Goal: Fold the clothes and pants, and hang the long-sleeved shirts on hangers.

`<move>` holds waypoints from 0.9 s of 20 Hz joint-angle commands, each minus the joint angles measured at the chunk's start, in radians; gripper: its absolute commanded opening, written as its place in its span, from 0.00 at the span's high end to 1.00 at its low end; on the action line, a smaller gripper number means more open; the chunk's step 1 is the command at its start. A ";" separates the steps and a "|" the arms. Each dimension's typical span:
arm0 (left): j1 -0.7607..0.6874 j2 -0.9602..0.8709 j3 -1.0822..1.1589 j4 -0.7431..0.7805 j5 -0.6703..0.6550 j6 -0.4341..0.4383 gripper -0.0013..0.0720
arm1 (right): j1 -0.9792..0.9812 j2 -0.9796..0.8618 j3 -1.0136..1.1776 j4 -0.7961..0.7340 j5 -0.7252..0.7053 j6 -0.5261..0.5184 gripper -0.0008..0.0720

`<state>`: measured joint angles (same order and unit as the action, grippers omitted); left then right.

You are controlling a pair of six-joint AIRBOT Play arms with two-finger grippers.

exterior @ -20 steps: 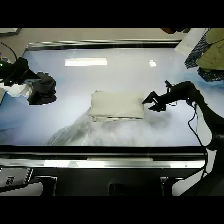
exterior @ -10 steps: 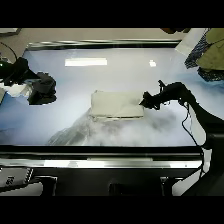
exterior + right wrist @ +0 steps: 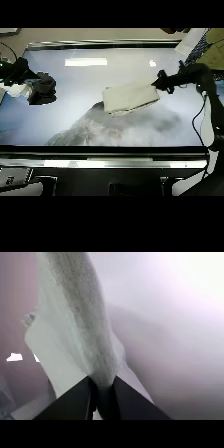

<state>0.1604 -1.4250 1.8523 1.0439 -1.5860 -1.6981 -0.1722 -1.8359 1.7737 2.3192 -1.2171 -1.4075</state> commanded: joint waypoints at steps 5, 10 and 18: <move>0.001 0.000 0.000 0.000 0.000 0.001 0.96 | -0.176 0.005 0.266 -0.058 -0.044 0.219 0.94; 0.001 0.000 0.000 0.000 0.000 0.001 0.96 | -0.306 0.061 0.282 -0.179 0.033 0.335 0.94; 0.002 0.000 0.000 0.001 0.000 0.024 0.96 | -0.497 0.131 0.281 -0.469 -0.087 0.542 0.94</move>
<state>0.1608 -1.4250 1.8523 1.0443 -1.5860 -1.6791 -0.6044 -1.7218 2.0533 1.9587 -1.2266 -0.9493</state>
